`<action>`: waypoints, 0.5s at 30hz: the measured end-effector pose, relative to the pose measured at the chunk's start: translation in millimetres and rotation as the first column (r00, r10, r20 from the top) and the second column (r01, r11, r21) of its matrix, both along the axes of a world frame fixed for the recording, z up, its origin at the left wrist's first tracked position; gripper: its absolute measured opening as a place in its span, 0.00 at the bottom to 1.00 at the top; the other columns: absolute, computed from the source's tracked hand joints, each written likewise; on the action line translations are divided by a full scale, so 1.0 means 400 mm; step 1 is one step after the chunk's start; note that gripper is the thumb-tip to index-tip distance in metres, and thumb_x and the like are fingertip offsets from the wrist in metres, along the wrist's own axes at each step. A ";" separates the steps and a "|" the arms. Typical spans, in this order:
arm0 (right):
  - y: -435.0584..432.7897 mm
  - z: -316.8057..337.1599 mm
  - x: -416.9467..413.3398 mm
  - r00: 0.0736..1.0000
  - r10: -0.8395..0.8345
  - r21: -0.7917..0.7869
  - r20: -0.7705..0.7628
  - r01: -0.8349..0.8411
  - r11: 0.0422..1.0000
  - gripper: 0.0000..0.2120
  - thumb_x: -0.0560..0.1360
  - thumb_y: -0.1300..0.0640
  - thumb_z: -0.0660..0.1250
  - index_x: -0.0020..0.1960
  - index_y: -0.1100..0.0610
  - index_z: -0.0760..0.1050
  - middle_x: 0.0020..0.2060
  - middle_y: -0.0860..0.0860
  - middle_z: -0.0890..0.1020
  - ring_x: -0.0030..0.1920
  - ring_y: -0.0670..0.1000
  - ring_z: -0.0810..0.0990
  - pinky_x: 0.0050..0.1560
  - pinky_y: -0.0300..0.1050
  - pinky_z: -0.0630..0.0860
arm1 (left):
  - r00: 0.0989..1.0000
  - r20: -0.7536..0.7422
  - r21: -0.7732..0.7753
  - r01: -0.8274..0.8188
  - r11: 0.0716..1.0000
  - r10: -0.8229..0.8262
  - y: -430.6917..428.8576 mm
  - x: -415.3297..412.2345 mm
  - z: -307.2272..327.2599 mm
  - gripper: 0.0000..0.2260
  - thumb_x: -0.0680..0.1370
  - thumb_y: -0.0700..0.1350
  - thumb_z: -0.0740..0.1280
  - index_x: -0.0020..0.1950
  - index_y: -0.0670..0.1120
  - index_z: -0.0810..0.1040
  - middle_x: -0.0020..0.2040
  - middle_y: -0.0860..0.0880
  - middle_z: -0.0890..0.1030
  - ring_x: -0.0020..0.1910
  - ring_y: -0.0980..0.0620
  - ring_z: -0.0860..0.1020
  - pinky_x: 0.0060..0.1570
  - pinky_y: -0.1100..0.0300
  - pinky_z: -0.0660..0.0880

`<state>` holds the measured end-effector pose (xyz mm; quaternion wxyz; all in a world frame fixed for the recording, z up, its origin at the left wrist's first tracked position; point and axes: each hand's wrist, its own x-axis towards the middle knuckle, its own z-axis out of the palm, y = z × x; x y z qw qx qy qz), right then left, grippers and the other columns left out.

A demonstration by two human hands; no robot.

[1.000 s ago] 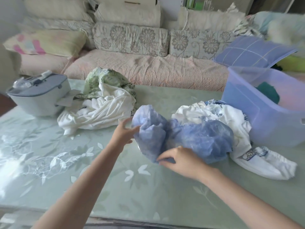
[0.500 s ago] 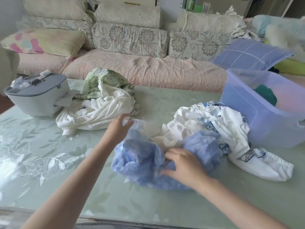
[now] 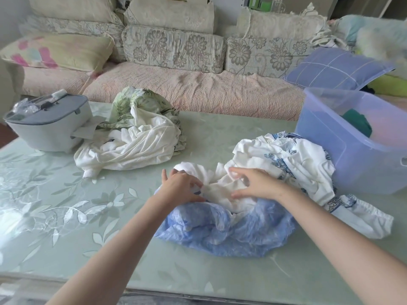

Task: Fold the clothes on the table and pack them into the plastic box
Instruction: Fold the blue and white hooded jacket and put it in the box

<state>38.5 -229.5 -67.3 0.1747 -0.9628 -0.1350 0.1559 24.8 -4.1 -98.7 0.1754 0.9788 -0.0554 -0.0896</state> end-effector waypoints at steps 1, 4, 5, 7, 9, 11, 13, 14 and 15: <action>0.008 0.000 -0.008 0.999 0.028 -0.055 -0.020 -0.029 0.998 0.34 0.67 0.41 0.73 0.70 0.44 0.67 0.50 0.45 0.76 0.56 0.45 0.65 0.63 0.44 0.63 | 0.999 0.030 0.018 0.015 1.000 -0.015 -0.002 -0.001 -0.005 0.10 0.71 0.59 0.71 0.49 0.58 0.80 0.58 0.52 0.76 0.67 0.48 0.63 0.71 0.40 0.40; 0.020 0.001 -0.018 0.994 0.078 -0.134 0.073 -0.068 0.989 0.09 0.66 0.46 0.74 0.38 0.48 0.75 0.32 0.44 0.73 0.39 0.45 0.68 0.39 0.44 0.66 | 0.985 0.160 0.019 -0.065 0.998 0.061 0.011 -0.004 -0.010 0.04 0.77 0.49 0.65 0.45 0.51 0.77 0.50 0.47 0.80 0.60 0.47 0.72 0.71 0.43 0.50; 0.015 0.002 -0.019 0.993 0.064 -0.103 0.096 -0.054 0.993 0.15 0.65 0.47 0.73 0.31 0.52 0.69 0.26 0.46 0.68 0.32 0.46 0.66 0.33 0.44 0.62 | 0.961 0.226 -0.049 -0.152 0.987 0.159 0.024 -0.002 -0.004 0.05 0.78 0.45 0.62 0.49 0.46 0.75 0.48 0.43 0.81 0.55 0.43 0.76 0.67 0.45 0.61; -0.002 0.011 -0.031 0.993 0.094 0.008 0.071 -0.095 0.995 0.23 0.67 0.47 0.73 0.29 0.54 0.61 0.24 0.47 0.61 0.26 0.44 0.61 0.30 0.44 0.56 | 0.872 0.326 -0.235 -0.299 0.925 0.365 0.062 0.007 0.016 0.07 0.80 0.41 0.57 0.55 0.40 0.70 0.46 0.37 0.80 0.47 0.37 0.78 0.51 0.46 0.73; -0.008 0.035 -0.060 0.977 0.201 0.113 -0.074 -0.192 0.975 0.23 0.70 0.48 0.74 0.31 0.53 0.60 0.25 0.45 0.59 0.24 0.43 0.58 0.28 0.40 0.54 | 0.813 0.297 -0.362 -0.390 0.847 0.501 0.100 0.014 0.029 0.09 0.82 0.42 0.56 0.58 0.38 0.69 0.49 0.36 0.78 0.49 0.36 0.77 0.48 0.47 0.73; 0.000 0.058 -0.084 0.949 0.226 0.236 -0.221 -0.173 0.956 0.20 0.70 0.45 0.72 0.33 0.57 0.67 0.23 0.45 0.64 0.23 0.41 0.62 0.27 0.34 0.60 | 0.813 0.201 -0.390 -0.446 0.806 0.547 0.121 0.020 0.019 0.12 0.82 0.43 0.55 0.60 0.38 0.69 0.53 0.37 0.77 0.53 0.37 0.76 0.50 0.49 0.71; 0.015 0.064 -0.068 0.967 0.116 0.377 -0.228 -0.023 0.926 0.25 0.66 0.37 0.68 0.41 0.61 0.77 0.27 0.48 0.77 0.28 0.44 0.76 0.30 0.38 0.72 | 0.842 0.130 -0.418 -0.433 0.799 0.523 0.116 0.018 0.000 0.12 0.80 0.40 0.54 0.62 0.40 0.68 0.54 0.37 0.77 0.52 0.38 0.75 0.50 0.50 0.71; 0.024 0.063 -0.045 0.987 0.029 0.459 -0.158 0.047 0.887 0.26 0.65 0.36 0.67 0.45 0.60 0.79 0.33 0.49 0.82 0.33 0.47 0.80 0.35 0.43 0.76 | 0.859 0.116 -0.454 -0.401 0.796 0.499 0.107 0.015 -0.008 0.13 0.79 0.37 0.53 0.62 0.41 0.69 0.54 0.38 0.77 0.51 0.39 0.75 0.49 0.50 0.72; 0.033 0.054 -0.014 0.998 -0.042 0.503 -0.044 0.058 0.862 0.23 0.67 0.38 0.68 0.49 0.57 0.80 0.40 0.49 0.83 0.40 0.49 0.82 0.43 0.47 0.78 | 0.871 0.138 -0.494 -0.353 0.795 0.473 0.101 0.013 -0.016 0.16 0.76 0.34 0.53 0.61 0.43 0.70 0.54 0.39 0.77 0.51 0.41 0.75 0.49 0.51 0.73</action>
